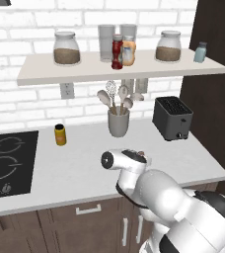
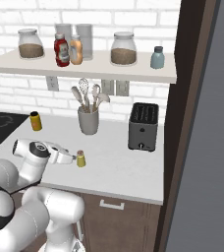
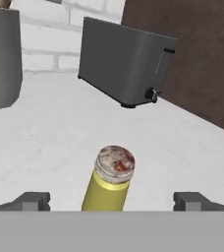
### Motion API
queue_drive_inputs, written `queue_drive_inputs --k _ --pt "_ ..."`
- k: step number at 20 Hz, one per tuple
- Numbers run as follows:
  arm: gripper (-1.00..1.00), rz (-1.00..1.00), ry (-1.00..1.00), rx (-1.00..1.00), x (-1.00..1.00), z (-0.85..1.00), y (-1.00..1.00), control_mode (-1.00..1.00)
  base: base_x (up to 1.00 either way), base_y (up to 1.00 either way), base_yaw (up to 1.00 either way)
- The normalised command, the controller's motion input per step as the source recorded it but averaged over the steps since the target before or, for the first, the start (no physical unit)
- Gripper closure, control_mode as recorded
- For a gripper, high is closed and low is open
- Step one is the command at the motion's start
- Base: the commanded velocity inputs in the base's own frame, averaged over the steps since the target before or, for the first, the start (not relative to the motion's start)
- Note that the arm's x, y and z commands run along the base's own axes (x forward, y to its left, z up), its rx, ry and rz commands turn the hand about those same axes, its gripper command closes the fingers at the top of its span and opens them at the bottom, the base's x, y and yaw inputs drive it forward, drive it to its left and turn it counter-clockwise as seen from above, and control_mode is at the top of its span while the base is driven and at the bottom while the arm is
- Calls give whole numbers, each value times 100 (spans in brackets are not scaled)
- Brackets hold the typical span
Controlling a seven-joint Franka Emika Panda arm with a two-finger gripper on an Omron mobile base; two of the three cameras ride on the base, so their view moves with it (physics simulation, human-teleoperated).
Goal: Put the shaker and condiment bottle from the counter next to their counterparts in the cabinet.
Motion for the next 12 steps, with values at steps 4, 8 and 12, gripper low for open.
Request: queue_drive_inputs --k 4,8,12 --pt "-100 3 0 1 0 -14 -21 -100 0 0 0" --pt "-100 3 0 1 1 -8 -24 -100 0 0 0" --pt "-100 3 0 1 0 -8 -26 -100 0 0 0"
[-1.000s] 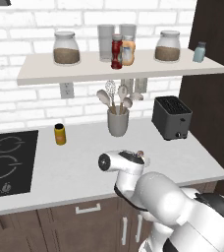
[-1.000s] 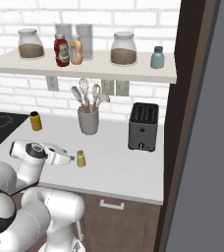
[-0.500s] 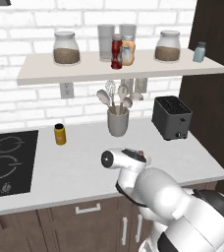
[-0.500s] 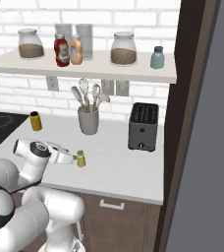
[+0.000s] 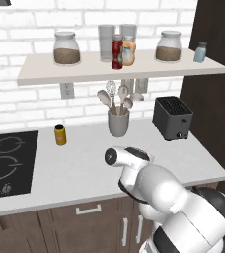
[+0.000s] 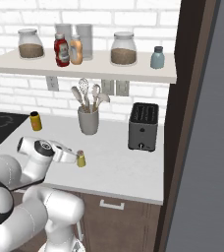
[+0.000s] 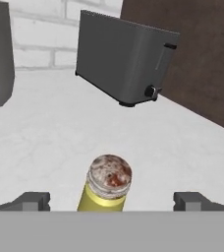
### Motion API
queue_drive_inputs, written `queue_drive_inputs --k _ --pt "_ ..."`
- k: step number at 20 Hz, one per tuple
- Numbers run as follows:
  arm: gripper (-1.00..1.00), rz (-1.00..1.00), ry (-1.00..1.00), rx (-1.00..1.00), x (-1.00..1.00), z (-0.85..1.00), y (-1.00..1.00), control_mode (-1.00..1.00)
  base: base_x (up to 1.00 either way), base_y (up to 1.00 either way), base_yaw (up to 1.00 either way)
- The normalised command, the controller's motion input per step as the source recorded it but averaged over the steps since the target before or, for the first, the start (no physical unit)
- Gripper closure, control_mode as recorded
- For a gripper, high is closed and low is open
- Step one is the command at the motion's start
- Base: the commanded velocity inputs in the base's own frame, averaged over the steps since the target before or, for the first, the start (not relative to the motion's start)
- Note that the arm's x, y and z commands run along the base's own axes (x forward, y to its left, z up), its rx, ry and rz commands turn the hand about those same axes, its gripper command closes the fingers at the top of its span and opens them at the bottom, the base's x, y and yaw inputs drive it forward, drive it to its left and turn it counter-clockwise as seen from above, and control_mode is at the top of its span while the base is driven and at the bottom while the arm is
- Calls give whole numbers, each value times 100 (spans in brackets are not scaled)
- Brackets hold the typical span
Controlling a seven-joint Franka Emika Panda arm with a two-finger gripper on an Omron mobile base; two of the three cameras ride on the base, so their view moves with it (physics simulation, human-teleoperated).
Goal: Put the shaker and condiment bottle from the counter next to their counterparts in the cabinet.
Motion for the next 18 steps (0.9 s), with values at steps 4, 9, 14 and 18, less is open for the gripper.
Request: queue_drive_inputs --k 4,9,14,18 --pt "-100 3 0 0 0 -9 -26 -100 0 0 0" --pt "-100 3 0 0 1 -12 -26 -100 0 0 0" --pt "-100 4 -1 0 0 -25 -25 -100 0 0 0" --pt "100 4 0 0 0 -34 -19 -100 0 0 0"
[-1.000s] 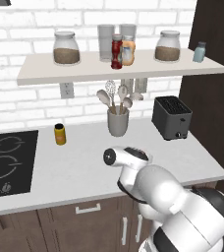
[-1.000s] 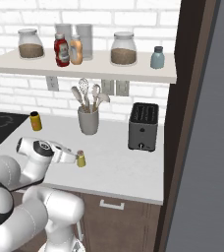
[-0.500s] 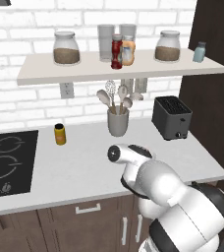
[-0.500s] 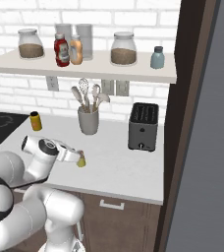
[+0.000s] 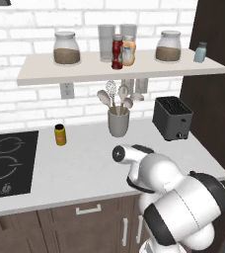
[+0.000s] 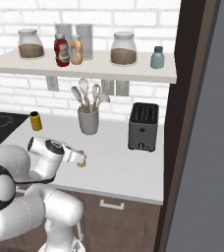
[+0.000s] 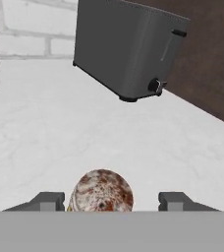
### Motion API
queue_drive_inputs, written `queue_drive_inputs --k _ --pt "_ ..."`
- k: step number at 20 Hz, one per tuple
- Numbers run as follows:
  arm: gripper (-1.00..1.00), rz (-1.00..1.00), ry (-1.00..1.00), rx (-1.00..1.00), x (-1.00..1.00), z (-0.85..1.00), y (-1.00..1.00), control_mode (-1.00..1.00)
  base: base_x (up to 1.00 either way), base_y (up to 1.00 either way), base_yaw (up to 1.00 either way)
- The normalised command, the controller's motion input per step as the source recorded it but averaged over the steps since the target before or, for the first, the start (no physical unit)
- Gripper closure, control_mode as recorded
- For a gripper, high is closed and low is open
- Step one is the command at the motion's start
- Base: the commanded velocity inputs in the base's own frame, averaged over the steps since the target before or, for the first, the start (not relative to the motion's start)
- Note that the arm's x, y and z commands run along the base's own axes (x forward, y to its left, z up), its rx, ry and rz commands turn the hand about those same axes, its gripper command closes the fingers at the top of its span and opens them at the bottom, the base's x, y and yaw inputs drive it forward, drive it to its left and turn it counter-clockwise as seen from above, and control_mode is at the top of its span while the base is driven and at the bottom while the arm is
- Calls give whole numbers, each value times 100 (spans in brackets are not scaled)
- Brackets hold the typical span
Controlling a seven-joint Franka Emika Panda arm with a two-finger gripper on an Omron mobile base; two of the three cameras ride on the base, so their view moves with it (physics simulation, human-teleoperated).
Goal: Put the shaker and condiment bottle from the counter next to their counterparts in the cabinet.
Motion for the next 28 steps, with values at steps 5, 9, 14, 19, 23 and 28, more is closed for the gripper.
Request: queue_drive_inputs --k 5,9,14,19,23,28 --pt "100 3 0 1 0 -25 -21 -100 0 0 0" --pt "100 3 0 1 3 2 -14 -100 0 0 0" --pt "100 0 0 0 0 37 0 -100 0 0 0" --pt "100 0 0 -2 3 70 0 -100 0 0 0" --pt "100 0 6 -1 4 82 0 -100 0 0 0" --pt "100 -1 2 0 -8 95 0 -100 0 0 0"
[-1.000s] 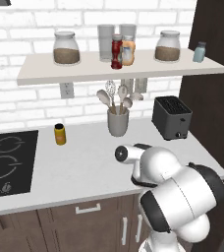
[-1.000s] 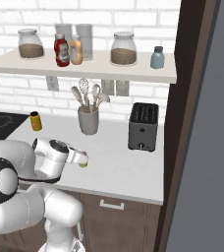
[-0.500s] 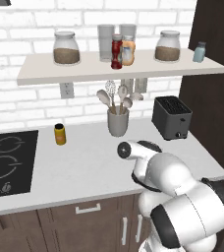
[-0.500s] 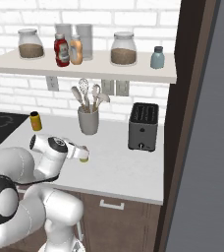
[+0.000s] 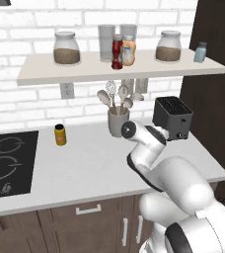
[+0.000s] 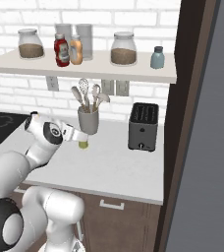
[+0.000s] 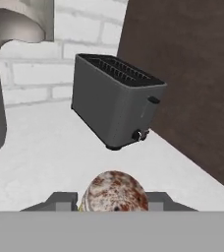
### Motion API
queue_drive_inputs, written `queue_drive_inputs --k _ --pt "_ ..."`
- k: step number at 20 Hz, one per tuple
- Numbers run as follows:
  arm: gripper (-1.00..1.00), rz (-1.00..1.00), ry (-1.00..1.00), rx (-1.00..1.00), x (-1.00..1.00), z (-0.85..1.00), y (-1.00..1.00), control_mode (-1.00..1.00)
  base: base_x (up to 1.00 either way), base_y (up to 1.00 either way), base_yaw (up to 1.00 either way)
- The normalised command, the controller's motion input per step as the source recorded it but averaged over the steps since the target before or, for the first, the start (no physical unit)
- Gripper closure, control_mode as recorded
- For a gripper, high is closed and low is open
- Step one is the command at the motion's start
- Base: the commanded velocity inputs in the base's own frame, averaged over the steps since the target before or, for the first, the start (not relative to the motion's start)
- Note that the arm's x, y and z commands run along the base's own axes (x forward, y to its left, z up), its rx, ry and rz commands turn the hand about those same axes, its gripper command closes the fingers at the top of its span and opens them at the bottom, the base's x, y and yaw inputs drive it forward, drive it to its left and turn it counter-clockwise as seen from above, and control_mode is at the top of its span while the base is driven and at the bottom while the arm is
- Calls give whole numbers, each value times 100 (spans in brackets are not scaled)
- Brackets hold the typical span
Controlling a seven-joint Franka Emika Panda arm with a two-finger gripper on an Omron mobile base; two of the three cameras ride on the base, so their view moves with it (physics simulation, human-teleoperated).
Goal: Put the shaker and condiment bottle from the counter next to their counterparts in the cabinet.
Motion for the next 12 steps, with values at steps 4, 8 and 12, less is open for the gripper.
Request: queue_drive_inputs --k 4,8,12 --pt "100 0 0 0 -26 97 0 -100 0 0 0" --pt "100 0 0 0 -28 99 0 -100 0 0 0" --pt "100 0 0 0 -26 91 0 -100 0 0 0"
